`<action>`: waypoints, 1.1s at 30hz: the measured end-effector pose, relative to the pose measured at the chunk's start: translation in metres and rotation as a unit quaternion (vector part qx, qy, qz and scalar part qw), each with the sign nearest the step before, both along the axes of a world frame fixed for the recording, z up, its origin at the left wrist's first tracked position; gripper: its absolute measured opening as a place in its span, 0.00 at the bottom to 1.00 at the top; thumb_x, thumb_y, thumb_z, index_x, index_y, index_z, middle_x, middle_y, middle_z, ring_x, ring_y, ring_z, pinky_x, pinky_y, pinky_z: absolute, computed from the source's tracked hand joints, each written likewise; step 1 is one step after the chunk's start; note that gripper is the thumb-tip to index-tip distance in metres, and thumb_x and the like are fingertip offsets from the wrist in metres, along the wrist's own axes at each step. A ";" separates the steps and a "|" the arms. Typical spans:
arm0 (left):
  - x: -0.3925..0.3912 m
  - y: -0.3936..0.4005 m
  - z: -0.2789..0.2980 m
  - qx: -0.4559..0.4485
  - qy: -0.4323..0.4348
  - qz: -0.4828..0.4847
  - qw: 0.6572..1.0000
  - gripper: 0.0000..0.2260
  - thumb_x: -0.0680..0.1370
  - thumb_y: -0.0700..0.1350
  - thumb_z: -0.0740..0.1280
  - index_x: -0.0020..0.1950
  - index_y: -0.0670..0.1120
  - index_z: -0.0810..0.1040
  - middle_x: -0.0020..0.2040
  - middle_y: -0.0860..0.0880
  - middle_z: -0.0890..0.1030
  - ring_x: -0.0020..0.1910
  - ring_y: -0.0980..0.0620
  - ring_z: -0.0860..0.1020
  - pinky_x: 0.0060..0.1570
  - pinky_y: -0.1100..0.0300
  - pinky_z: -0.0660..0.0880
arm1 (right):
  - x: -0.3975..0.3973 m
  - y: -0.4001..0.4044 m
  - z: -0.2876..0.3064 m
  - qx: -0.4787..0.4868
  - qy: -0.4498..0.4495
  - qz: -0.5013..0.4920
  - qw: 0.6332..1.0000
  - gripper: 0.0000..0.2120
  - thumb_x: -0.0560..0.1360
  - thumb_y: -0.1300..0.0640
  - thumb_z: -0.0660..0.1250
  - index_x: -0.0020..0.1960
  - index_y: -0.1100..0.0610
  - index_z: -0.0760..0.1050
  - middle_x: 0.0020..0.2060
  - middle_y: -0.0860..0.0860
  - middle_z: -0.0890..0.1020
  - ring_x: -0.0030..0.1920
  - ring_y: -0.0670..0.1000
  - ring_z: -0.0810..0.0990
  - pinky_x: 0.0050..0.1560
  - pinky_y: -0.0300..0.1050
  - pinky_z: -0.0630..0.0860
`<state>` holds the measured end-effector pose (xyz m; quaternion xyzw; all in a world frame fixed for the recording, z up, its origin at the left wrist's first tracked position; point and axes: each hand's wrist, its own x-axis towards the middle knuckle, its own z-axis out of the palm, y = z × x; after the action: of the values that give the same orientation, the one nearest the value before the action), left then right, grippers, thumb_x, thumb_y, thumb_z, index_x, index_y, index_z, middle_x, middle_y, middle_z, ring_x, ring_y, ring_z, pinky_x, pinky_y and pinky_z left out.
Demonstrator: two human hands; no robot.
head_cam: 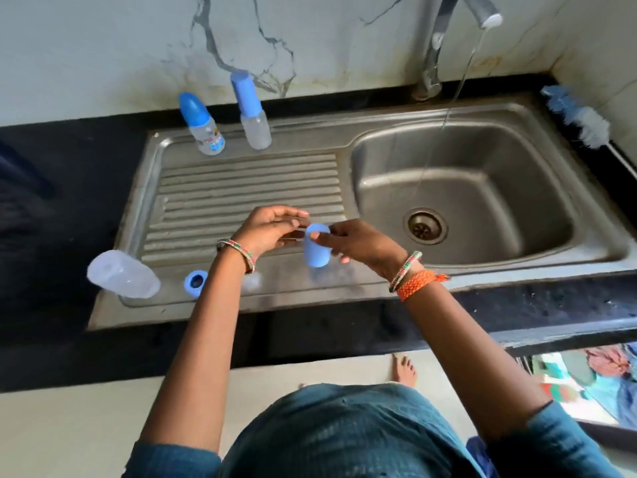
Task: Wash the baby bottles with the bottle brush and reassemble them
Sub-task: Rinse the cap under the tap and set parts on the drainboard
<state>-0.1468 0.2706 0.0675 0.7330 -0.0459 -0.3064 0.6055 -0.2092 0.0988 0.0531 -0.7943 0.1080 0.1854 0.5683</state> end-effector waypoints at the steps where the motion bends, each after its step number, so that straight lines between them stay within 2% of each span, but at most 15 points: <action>1: -0.002 0.011 -0.002 0.010 0.006 0.000 1.000 0.11 0.79 0.32 0.60 0.49 0.46 0.78 0.44 0.50 0.83 0.41 0.55 0.81 0.49 0.60 0.78 | 0.000 0.009 -0.003 -0.011 0.009 0.007 1.000 0.18 0.75 0.47 0.68 0.48 0.63 0.79 0.35 0.52 0.76 0.36 0.48 0.73 0.37 0.40 0.71; 2: -0.005 0.022 -0.004 0.022 0.014 -0.002 1.000 0.10 0.79 0.33 0.61 0.50 0.46 0.78 0.46 0.49 0.82 0.42 0.54 0.81 0.51 0.58 0.77 | 0.001 0.018 -0.006 -0.018 0.013 0.011 1.000 0.16 0.75 0.48 0.69 0.48 0.62 0.79 0.36 0.52 0.77 0.36 0.48 0.73 0.39 0.42 0.73; 5: -0.015 0.037 -0.007 0.056 0.039 -0.019 0.997 0.06 0.78 0.37 0.65 0.50 0.48 0.78 0.47 0.49 0.81 0.42 0.53 0.79 0.51 0.57 0.76 | 0.002 0.032 -0.012 -0.079 0.009 0.025 0.997 0.20 0.73 0.47 0.71 0.54 0.63 0.79 0.42 0.55 0.80 0.42 0.51 0.76 0.48 0.48 0.75; 8: -0.019 0.037 -0.007 0.066 0.030 -0.018 0.997 0.05 0.79 0.39 0.65 0.51 0.48 0.78 0.48 0.49 0.81 0.43 0.53 0.78 0.50 0.57 0.76 | 0.003 0.032 -0.011 -0.129 0.017 0.059 0.990 0.24 0.73 0.45 0.70 0.59 0.63 0.76 0.51 0.56 0.81 0.49 0.52 0.77 0.52 0.45 0.73; 10: -0.016 0.033 -0.004 0.065 0.006 -0.009 0.998 0.06 0.79 0.39 0.64 0.52 0.47 0.79 0.49 0.47 0.82 0.44 0.52 0.79 0.50 0.56 0.76 | 0.004 0.030 -0.009 -0.173 0.024 0.096 0.980 0.28 0.73 0.42 0.69 0.65 0.60 0.73 0.60 0.55 0.78 0.57 0.53 0.76 0.56 0.44 0.71; 12: -0.009 0.025 0.003 0.059 -0.011 0.005 0.998 0.06 0.79 0.39 0.63 0.50 0.48 0.79 0.48 0.47 0.82 0.42 0.53 0.80 0.49 0.57 0.77 | 0.005 0.026 -0.006 -0.190 0.025 0.115 0.975 0.32 0.73 0.39 0.67 0.68 0.58 0.70 0.65 0.54 0.75 0.63 0.54 0.74 0.62 0.44 0.69; 13: -0.004 0.018 0.007 0.057 -0.020 0.013 0.998 0.07 0.80 0.38 0.63 0.49 0.48 0.78 0.47 0.48 0.82 0.41 0.53 0.79 0.47 0.58 0.77 | 0.006 0.022 -0.002 -0.185 0.023 0.101 0.977 0.32 0.72 0.37 0.66 0.68 0.57 0.70 0.64 0.54 0.75 0.63 0.54 0.74 0.62 0.44 0.69; 15: 0.009 -0.006 0.016 0.054 -0.046 0.030 0.997 0.09 0.80 0.37 0.61 0.46 0.49 0.77 0.44 0.50 0.81 0.39 0.55 0.78 0.42 0.61 0.76 | 0.012 -0.001 0.011 -0.158 -0.010 0.031 0.987 0.28 0.72 0.38 0.67 0.63 0.57 0.74 0.54 0.53 0.80 0.53 0.52 0.79 0.56 0.45 0.74; 17: 0.023 -0.039 0.021 0.048 -0.066 0.045 0.996 0.11 0.80 0.37 0.60 0.44 0.50 0.76 0.41 0.52 0.80 0.36 0.57 0.77 0.37 0.63 0.74 | 0.021 -0.040 0.021 -0.153 -0.061 -0.046 0.985 0.18 0.74 0.46 0.69 0.53 0.61 0.80 0.40 0.53 0.80 0.41 0.50 0.78 0.49 0.51 0.78; 19: 0.040 -0.084 0.023 0.032 -0.073 0.040 0.996 0.12 0.80 0.37 0.59 0.43 0.50 0.76 0.40 0.53 0.80 0.35 0.58 0.76 0.36 0.63 0.72 | 0.034 -0.093 0.031 -0.175 -0.109 -0.128 0.970 0.10 0.75 0.55 0.68 0.44 0.62 0.81 0.34 0.54 0.79 0.38 0.51 0.78 0.48 0.56 0.79; 21: 0.055 -0.134 0.023 0.007 -0.076 0.024 0.997 0.12 0.80 0.36 0.59 0.43 0.50 0.76 0.39 0.53 0.79 0.34 0.58 0.76 0.34 0.65 0.72 | 0.051 -0.147 0.037 -0.197 -0.129 -0.209 0.949 0.08 0.75 0.57 0.67 0.39 0.58 0.80 0.35 0.56 0.80 0.42 0.56 0.81 0.51 0.56 0.78; 23: 0.072 -0.186 0.021 -0.011 -0.076 0.010 0.997 0.12 0.79 0.35 0.60 0.42 0.51 0.75 0.39 0.54 0.78 0.35 0.58 0.75 0.30 0.66 0.73 | 0.074 -0.200 0.037 -0.230 -0.113 -0.264 0.930 0.07 0.75 0.57 0.67 0.43 0.58 0.81 0.40 0.60 0.83 0.48 0.57 0.81 0.53 0.48 0.75; 26: 0.098 -0.253 0.010 -0.001 -0.071 0.002 0.997 0.13 0.77 0.34 0.61 0.41 0.52 0.74 0.38 0.53 0.76 0.34 0.57 0.74 0.29 0.66 0.73 | 0.117 -0.261 0.028 -0.241 -0.117 -0.297 0.917 0.05 0.75 0.58 0.66 0.41 0.57 0.79 0.43 0.63 0.83 0.47 0.58 0.81 0.51 0.46 0.75; 30: 0.132 -0.326 -0.018 0.012 -0.049 0.038 0.998 0.13 0.74 0.34 0.67 0.38 0.51 0.74 0.36 0.49 0.77 0.31 0.56 0.73 0.27 0.63 0.75 | 0.189 -0.295 0.018 -0.274 -0.163 -0.231 0.919 0.09 0.76 0.59 0.66 0.52 0.62 0.79 0.48 0.61 0.83 0.51 0.60 0.80 0.45 0.43 0.69; 33: 0.147 -0.365 -0.036 -0.022 -0.011 0.058 0.998 0.12 0.73 0.31 0.68 0.36 0.46 0.75 0.28 0.49 0.78 0.24 0.55 0.75 0.25 0.64 0.74 | 0.235 -0.295 0.008 -0.301 -0.224 -0.170 0.911 0.12 0.77 0.53 0.66 0.55 0.60 0.79 0.47 0.58 0.82 0.49 0.58 0.80 0.45 0.45 0.73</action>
<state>-0.0003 -0.0949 0.0318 0.7244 -0.0164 -0.2620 0.6374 0.0257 -0.1966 0.0611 -0.9182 0.1623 -0.1378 0.3341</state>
